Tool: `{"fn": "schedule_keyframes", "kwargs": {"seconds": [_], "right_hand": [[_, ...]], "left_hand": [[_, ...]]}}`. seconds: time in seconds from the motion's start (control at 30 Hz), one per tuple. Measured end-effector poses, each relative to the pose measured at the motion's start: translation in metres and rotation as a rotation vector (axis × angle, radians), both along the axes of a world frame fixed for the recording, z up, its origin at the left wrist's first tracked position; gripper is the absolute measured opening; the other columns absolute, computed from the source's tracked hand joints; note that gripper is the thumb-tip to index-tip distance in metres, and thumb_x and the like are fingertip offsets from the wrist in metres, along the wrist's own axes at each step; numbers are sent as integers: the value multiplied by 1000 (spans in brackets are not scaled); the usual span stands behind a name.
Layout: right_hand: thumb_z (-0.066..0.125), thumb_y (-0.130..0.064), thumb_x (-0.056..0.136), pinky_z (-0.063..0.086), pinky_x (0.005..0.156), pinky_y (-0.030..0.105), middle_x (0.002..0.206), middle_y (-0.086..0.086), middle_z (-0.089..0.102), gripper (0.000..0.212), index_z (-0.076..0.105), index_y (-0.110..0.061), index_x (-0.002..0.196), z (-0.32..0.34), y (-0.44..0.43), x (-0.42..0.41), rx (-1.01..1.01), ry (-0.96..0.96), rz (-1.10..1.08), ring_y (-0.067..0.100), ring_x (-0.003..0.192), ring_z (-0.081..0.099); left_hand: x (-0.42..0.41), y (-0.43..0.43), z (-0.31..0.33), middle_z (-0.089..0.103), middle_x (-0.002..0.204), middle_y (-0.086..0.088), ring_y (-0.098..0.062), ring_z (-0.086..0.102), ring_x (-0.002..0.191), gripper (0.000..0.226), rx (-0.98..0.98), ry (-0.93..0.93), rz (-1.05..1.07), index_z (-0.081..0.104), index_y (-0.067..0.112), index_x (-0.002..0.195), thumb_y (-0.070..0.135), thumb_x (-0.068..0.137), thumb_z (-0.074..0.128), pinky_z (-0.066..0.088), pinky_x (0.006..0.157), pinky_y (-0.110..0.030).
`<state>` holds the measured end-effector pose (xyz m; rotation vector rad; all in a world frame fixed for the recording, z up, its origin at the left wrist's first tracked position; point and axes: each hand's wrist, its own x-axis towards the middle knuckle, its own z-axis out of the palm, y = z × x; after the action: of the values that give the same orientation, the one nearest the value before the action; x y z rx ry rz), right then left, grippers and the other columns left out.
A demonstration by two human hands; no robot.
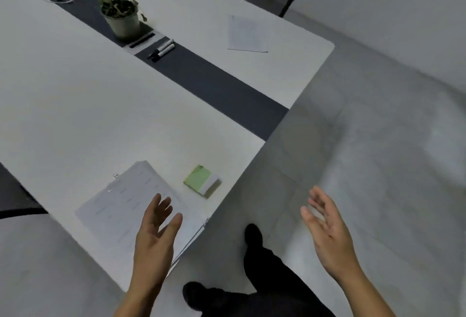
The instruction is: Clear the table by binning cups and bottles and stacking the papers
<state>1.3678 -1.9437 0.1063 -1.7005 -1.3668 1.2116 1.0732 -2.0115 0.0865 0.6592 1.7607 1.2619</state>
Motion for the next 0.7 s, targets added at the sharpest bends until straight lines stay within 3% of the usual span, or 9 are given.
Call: {"fn": "schedule_keyframes", "kwargs": {"seconds": [0.27, 0.37, 0.43, 0.57, 0.7], "right_hand": [[59, -39, 86, 42, 94, 17, 137, -20, 54, 58, 45, -32, 143, 6, 44, 111, 161, 83, -252, -7, 125, 50], [60, -34, 90, 42, 92, 15, 136, -21, 55, 52, 47, -33, 141, -5, 74, 172, 156, 96, -289, -7, 124, 51], [60, -30, 93, 42, 91, 14, 136, -19, 56, 47, 50, -33, 139, -11, 100, 213, 140, 102, -306, -8, 123, 51], [59, -27, 96, 42, 83, 5, 132, -19, 56, 38, 55, -34, 134, -10, 157, 286, 143, 69, -340, -15, 118, 50], [58, -26, 97, 41, 82, 6, 133, -21, 56, 38, 54, -34, 134, 10, 218, 333, 152, 76, -355, -16, 117, 50]], "left_hand": [[96, 105, 44, 59, 135, 11, -11, 56, 124, 56, 121, 95, -165, 42, 33, 145, 17, 95, 61, 43, 102, -36], [159, 151, 48, 60, 134, 11, -13, 57, 124, 63, 127, 107, -193, 46, 32, 143, 30, 85, 70, 44, 106, -45], [205, 183, 46, 61, 134, 9, -14, 58, 123, 63, 120, 86, -188, 50, 31, 140, 35, 79, 66, 44, 106, -50], [283, 244, 38, 62, 131, 12, -10, 59, 121, 55, 132, 50, -229, 55, 37, 131, 28, 81, 75, 45, 106, -49], [325, 295, 44, 65, 128, 11, -8, 61, 118, 46, 133, 42, -242, 57, 33, 131, 13, 90, 64, 46, 105, -48]]}}
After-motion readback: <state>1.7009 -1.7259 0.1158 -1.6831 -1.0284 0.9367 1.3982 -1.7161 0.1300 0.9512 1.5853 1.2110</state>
